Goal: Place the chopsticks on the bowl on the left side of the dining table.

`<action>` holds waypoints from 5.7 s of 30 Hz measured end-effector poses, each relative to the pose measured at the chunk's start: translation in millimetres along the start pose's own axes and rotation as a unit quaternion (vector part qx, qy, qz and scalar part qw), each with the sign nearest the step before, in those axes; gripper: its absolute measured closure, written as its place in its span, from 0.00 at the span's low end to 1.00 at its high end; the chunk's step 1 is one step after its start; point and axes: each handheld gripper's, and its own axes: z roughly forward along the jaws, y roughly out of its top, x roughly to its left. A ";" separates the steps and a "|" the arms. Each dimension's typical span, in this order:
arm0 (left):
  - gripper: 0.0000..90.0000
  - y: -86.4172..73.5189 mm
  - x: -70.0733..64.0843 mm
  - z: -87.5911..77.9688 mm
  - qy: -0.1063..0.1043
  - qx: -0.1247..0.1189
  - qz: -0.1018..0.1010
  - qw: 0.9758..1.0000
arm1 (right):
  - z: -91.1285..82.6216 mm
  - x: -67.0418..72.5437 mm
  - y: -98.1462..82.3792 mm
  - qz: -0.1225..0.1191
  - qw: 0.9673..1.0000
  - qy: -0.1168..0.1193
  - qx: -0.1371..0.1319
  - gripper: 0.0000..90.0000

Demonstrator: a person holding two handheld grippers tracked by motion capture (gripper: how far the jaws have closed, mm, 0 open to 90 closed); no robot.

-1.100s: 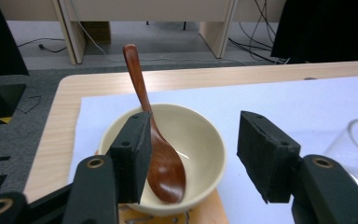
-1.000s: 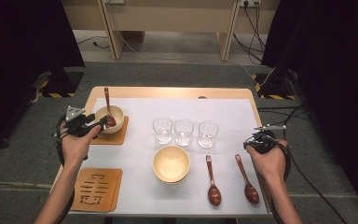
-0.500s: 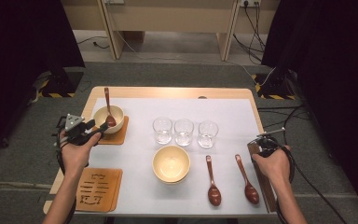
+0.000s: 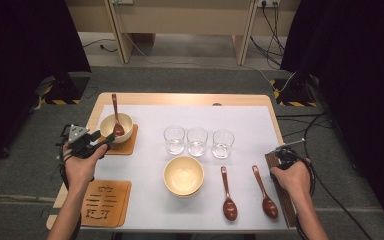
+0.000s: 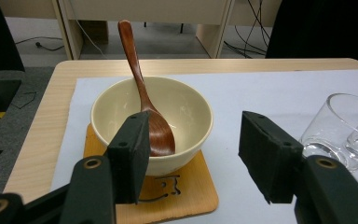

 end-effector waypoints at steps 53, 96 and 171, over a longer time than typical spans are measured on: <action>0.47 0.1 -2.6 -14.2 0.005 -0.013 0.002 1.000 | -9.3 14.1 17.2 -0.008 0.997 -0.024 0.067 0.95; 0.46 -0.3 -6.3 -16.1 0.004 -0.012 0.009 1.000 | -59.7 35.1 51.3 -0.033 0.990 -0.004 -0.136 0.95; 0.46 0.1 -5.6 -17.8 0.004 -0.014 0.011 1.000 | -84.4 73.5 95.3 -0.060 0.885 0.014 -0.462 0.95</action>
